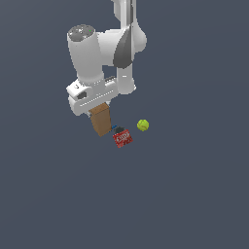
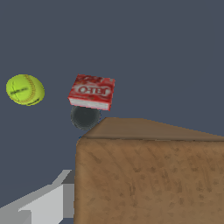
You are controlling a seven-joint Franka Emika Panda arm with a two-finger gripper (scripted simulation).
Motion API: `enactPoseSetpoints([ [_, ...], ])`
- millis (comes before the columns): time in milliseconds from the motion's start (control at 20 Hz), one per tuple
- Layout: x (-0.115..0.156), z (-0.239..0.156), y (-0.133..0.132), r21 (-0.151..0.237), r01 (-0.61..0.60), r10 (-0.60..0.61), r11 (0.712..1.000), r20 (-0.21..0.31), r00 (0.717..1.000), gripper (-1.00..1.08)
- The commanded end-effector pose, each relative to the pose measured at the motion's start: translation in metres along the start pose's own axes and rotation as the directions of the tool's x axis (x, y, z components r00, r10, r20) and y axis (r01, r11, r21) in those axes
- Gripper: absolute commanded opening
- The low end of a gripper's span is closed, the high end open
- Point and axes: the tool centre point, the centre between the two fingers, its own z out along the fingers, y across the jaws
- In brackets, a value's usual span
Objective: Pick up a designated object from a clutter of objects.
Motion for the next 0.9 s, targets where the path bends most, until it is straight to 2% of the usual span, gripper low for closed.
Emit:
enactPoseSetpoints([
  [0,0.017,-0.024,-0.010,-0.007,0.000,0.000,1.000,-0.005,1.000,-1.00],
  [850,0.135,-0.177,-0.089,-0.004,0.002,-0.002,1.000,-0.007,1.000,-1.00],
])
